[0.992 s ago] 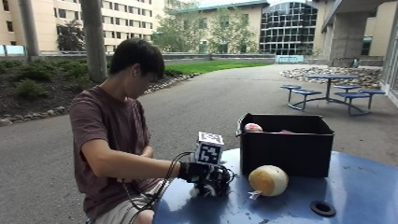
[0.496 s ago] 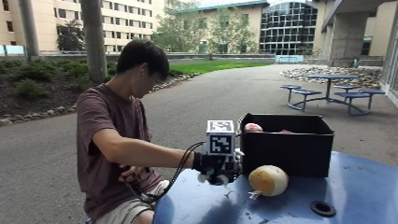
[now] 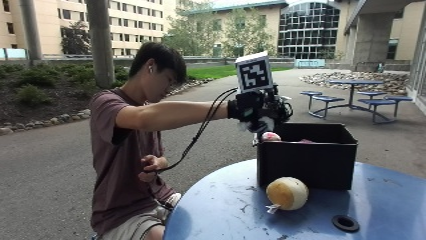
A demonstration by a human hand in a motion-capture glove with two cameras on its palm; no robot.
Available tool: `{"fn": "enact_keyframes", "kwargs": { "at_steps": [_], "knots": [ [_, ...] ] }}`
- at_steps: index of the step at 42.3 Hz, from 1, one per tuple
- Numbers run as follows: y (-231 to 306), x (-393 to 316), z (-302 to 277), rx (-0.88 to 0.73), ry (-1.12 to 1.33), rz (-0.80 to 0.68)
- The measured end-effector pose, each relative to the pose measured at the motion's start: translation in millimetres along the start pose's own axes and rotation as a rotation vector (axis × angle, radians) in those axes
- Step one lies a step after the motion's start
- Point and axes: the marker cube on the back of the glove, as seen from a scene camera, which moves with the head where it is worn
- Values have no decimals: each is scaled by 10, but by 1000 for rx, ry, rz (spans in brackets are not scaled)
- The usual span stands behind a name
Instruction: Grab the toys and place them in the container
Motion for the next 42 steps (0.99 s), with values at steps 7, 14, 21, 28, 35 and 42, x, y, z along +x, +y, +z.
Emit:
{"fn": "enact_keyframes", "kwargs": {
  "at_steps": [7, 14, 21, 28, 35, 42],
  "knots": [
    [-323, -361, -234, 47, 48, 4],
    [-688, -1107, -190, 55, 51, -90],
    [-967, -2115, 185, 14, 12, -229],
    [-1046, -2796, 564, -34, -15, -311],
    [-1034, -3240, 854, -144, 48, -311],
    [-1005, -3304, 953, -343, 185, -269]
  ]
}}
